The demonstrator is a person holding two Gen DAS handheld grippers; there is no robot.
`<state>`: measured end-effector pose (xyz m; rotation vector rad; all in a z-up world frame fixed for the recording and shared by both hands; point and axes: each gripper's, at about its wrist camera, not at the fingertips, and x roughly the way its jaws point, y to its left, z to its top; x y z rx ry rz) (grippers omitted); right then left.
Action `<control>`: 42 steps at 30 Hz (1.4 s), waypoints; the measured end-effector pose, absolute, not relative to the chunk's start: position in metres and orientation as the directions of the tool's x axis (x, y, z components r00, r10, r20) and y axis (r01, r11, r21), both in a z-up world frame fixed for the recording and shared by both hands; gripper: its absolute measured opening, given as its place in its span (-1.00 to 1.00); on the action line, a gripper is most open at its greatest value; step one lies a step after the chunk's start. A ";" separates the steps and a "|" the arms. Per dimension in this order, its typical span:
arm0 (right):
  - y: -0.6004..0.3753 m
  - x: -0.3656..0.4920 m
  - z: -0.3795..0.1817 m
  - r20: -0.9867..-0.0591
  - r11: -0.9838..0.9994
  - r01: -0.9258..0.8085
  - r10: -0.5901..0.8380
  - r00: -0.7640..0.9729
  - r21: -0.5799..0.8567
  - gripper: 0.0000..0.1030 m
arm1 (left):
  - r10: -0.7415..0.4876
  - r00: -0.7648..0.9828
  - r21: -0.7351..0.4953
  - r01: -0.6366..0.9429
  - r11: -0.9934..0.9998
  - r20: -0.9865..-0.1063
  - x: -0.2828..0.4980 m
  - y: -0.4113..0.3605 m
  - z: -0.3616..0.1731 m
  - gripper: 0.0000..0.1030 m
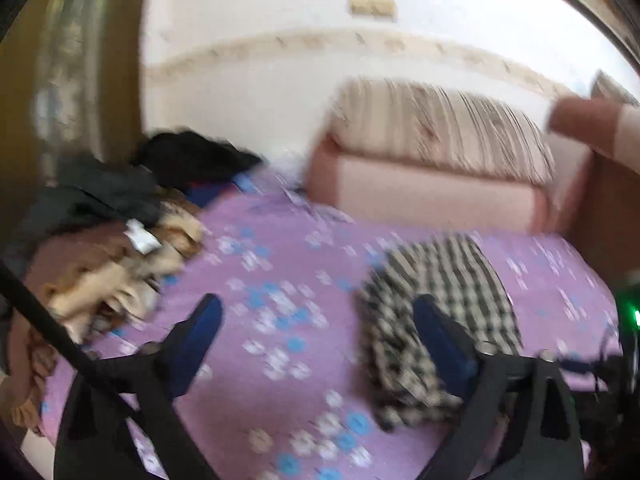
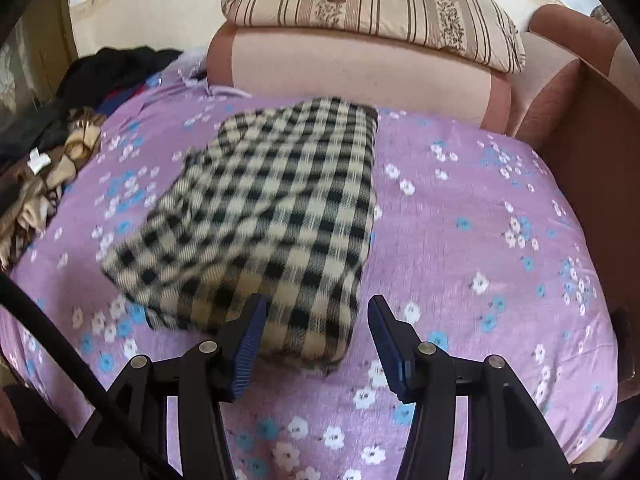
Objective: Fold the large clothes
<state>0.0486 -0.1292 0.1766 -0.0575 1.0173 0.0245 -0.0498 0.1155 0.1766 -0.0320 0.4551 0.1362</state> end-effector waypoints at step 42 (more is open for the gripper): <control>-0.051 0.129 0.141 -0.825 0.944 -0.244 0.314 0.469 0.221 -0.41 | 0.230 0.770 -0.083 -0.343 0.936 -0.595 -0.058 0.176 0.132 1.00</control>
